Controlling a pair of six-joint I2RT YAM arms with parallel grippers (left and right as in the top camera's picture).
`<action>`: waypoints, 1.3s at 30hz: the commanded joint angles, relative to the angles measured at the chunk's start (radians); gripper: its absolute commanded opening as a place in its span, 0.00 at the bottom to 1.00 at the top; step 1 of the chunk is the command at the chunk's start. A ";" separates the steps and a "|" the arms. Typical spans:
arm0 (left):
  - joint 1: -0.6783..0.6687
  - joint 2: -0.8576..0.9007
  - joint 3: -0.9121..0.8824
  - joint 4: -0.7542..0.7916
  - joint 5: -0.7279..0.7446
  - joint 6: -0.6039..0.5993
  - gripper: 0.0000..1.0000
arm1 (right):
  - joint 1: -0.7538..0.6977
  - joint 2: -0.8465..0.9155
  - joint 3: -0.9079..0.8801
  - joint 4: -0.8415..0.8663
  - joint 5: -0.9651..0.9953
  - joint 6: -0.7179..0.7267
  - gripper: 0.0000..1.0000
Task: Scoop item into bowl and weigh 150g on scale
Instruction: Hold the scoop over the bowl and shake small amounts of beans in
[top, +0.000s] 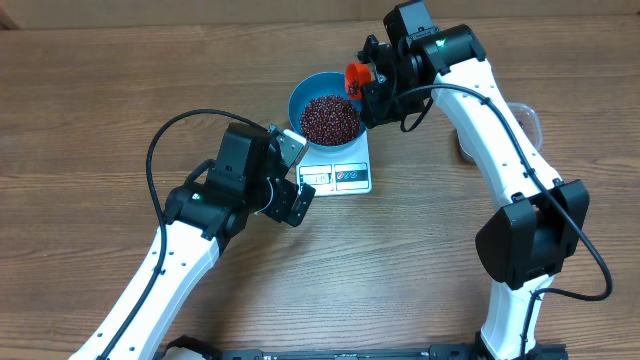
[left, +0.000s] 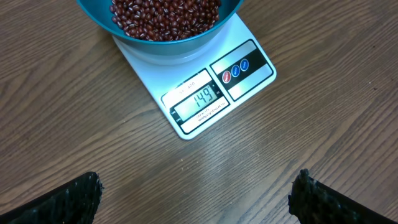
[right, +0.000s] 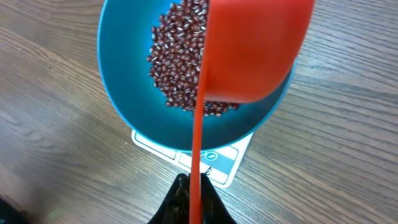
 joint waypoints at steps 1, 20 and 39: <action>-0.006 0.008 -0.003 0.004 -0.005 -0.006 1.00 | 0.001 -0.007 0.033 0.000 -0.028 -0.014 0.04; -0.006 0.008 -0.003 0.004 -0.005 -0.006 1.00 | 0.043 -0.007 0.033 -0.011 0.076 -0.013 0.04; -0.006 0.008 -0.003 0.004 -0.005 -0.006 0.99 | 0.097 -0.007 0.033 -0.016 0.230 -0.040 0.04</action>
